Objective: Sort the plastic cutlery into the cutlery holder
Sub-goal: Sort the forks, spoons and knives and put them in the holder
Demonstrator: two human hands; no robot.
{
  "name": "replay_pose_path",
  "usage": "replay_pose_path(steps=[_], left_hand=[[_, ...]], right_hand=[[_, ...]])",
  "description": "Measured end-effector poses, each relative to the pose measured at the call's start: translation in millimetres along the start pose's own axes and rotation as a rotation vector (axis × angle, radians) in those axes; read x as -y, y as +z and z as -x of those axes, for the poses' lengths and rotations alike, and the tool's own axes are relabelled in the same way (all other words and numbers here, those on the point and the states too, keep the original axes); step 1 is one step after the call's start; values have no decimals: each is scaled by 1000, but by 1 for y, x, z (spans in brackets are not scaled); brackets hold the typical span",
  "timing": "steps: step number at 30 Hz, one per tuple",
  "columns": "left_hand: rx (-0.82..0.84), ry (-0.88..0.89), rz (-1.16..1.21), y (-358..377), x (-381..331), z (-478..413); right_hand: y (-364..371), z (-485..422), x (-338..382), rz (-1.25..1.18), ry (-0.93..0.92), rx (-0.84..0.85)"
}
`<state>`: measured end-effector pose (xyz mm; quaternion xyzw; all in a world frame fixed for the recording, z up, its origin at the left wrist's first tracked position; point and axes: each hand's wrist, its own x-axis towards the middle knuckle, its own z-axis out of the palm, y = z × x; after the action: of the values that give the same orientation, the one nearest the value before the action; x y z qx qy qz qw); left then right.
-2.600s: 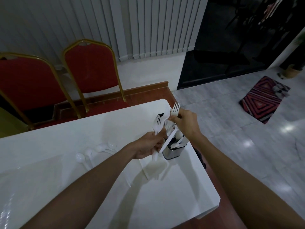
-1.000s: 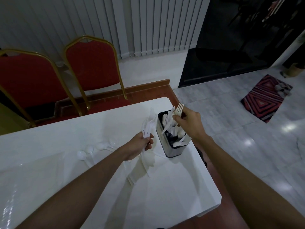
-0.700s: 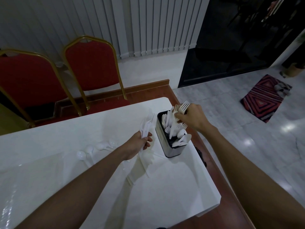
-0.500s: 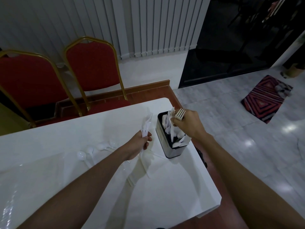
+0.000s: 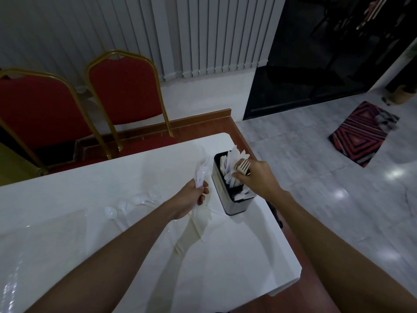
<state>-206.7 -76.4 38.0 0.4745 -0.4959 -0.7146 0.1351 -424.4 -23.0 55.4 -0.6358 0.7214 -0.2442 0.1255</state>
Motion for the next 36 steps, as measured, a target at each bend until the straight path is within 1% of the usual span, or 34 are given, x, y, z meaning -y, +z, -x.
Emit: replay_pose_path(steps=[2, 3, 7, 10, 11, 13, 14, 15, 16, 18, 19, 21, 22, 24, 27, 30, 33, 36], left_hand=[[2, 9, -10, -1, 0, 0], [1, 10, -11, -1, 0, 0], [11, 2, -6, -1, 2, 0], [31, -1, 35, 0, 3, 2], [48, 3, 52, 1, 3, 4], [100, 24, 65, 0, 1, 7], [129, 39, 69, 0, -1, 9], [156, 54, 71, 1, -3, 11], [184, 67, 64, 2, -7, 12], [241, 85, 36, 8, -14, 14], [263, 90, 23, 11, -18, 15], [279, 90, 27, 16, -23, 15], [277, 86, 43, 18, -24, 14], [254, 77, 67, 19, -25, 13], [181, 105, 88, 18, -26, 12], [120, 157, 65, 19, -27, 12], [113, 186, 48, 23, -27, 11], [103, 189, 78, 25, -25, 8]], right_hand=[[-3, 1, 1, -18, 60, 125], [-5, 0, 3, -38, 79, 146], [-12, -2, 10, -126, 145, 52], [-15, 0, 14, -156, 171, 96], [-15, 0, 14, -153, 181, 72], [-13, 1, 14, -118, 174, -66], [-13, 1, 16, -105, 145, -137], [-14, 0, 20, -106, 107, -173], [-15, -2, 26, -123, 78, -159], [-15, -5, 39, -199, 94, -40], [-13, -8, 43, -248, 139, 12], [-12, -14, 45, -407, 256, 57], [-14, -15, 45, -497, 303, 63], [-19, -16, 42, -606, 331, 81], [-29, -13, 35, -656, 306, 93], [-36, -11, 29, -744, 337, 68], [-37, -8, 29, -839, 362, 85], [-41, -7, 28, -908, 389, 48]])
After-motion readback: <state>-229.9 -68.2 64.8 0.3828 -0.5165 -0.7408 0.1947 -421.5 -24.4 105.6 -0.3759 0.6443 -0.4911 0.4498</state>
